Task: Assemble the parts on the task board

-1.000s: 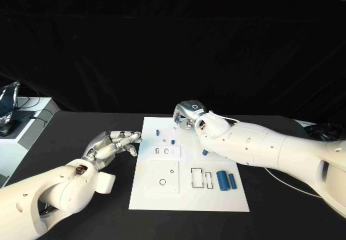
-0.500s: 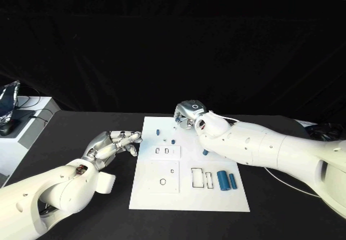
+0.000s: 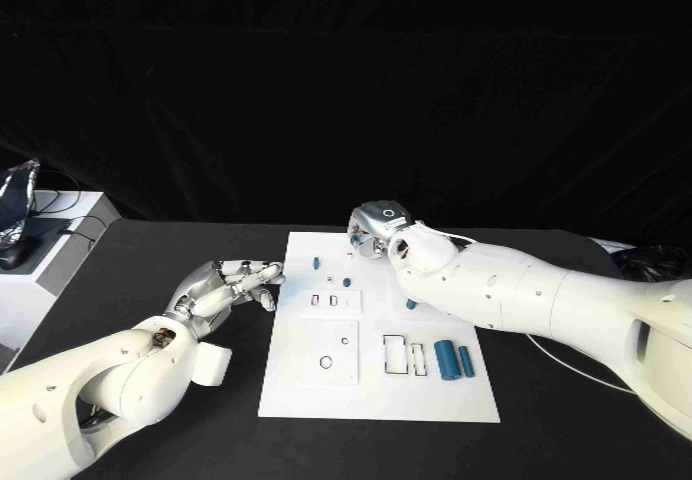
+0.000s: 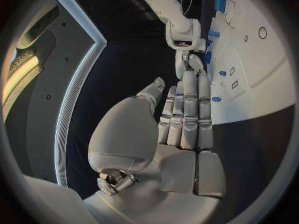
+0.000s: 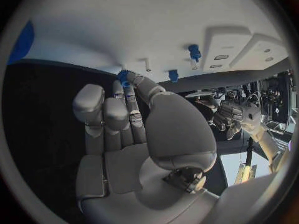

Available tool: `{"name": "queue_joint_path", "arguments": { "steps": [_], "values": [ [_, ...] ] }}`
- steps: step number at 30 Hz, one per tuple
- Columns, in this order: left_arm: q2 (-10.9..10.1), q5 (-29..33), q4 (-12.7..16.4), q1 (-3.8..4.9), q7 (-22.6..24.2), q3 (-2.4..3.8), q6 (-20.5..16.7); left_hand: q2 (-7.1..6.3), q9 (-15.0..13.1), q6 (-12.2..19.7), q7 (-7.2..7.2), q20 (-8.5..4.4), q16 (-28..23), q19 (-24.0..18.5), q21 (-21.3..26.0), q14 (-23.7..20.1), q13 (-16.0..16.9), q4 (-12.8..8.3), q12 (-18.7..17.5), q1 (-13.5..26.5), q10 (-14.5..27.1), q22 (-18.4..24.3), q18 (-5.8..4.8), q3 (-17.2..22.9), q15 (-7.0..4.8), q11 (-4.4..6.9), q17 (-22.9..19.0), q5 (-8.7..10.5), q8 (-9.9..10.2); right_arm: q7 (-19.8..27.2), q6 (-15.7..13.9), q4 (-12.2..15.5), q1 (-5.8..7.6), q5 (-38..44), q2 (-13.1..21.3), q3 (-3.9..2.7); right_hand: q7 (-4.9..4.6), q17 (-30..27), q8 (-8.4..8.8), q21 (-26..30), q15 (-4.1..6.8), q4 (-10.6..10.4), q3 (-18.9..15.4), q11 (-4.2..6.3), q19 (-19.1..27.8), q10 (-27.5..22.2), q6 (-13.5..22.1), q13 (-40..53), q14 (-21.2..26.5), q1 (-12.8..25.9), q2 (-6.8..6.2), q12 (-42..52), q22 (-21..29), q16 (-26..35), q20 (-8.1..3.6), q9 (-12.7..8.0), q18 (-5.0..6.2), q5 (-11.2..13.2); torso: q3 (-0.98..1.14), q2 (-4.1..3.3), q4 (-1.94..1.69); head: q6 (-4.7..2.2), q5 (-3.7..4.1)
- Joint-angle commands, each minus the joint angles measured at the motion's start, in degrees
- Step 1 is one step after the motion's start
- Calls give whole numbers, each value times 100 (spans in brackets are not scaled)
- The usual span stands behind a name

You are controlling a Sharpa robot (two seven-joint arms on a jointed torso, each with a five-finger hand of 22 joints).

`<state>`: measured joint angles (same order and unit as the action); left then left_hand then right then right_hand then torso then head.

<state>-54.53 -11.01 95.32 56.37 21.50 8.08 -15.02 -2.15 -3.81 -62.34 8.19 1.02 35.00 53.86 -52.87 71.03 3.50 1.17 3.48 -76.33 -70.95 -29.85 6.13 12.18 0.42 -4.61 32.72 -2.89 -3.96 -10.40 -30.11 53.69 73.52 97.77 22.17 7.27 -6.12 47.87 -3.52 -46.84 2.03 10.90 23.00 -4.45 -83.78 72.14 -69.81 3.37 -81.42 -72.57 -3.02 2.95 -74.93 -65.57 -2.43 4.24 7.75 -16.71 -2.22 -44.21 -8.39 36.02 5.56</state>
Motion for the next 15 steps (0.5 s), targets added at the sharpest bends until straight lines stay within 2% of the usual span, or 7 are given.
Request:
{"name": "queue_joint_path", "arguments": {
  "steps": [1,9,12,15],
  "values": [
    [8,-22,14,2,34,6,103,44,-2,42,5,15,-19,-35,-5,-2,5,-45,12,32,42,5,91,4,34,-17,-6,0,12,49,118,-25,-11,25,-20,1,-23,-14,-13,37,-13,-10,-4,142,-339,102,37,12,-10,-81,94,40,-383,30,-30,-9,74,-2,-1,-3,0,12,-17],
    [17,-23,6,2,33,7,105,44,-2,42,5,15,-19,-35,-5,-2,5,-45,12,32,42,5,91,4,34,-17,-6,0,12,113,57,-105,-19,-56,-53,2,-89,-81,-7,167,-62,-64,36,71,-334,-92,237,9,4,-29,-12,39,-384,86,10,-30,107,-6,-5,-6,9,13,-18],
    [18,-23,3,2,32,7,105,44,-2,42,5,15,-19,-35,-5,-2,5,-45,12,32,42,5,91,4,34,-17,-6,0,12,145,25,-150,-19,-98,-71,2,-175,-308,-3,559,-132,-99,100,-37,-300,-419,454,3,44,31,-137,42,-275,251,63,-40,192,5,-6,-7,7,10,-17],
    [19,-23,2,2,31,7,104,44,-2,42,5,15,-19,-35,-5,-2,5,-45,12,32,42,5,91,4,34,-17,-6,0,12,181,10,-181,-19,-142,-85,2,-197,-399,-2,699,-156,-147,153,-70,-311,-521,513,1,40,47,-222,39,-228,304,102,-39,243,18,-8,-9,1,7,-15]
  ]
}}
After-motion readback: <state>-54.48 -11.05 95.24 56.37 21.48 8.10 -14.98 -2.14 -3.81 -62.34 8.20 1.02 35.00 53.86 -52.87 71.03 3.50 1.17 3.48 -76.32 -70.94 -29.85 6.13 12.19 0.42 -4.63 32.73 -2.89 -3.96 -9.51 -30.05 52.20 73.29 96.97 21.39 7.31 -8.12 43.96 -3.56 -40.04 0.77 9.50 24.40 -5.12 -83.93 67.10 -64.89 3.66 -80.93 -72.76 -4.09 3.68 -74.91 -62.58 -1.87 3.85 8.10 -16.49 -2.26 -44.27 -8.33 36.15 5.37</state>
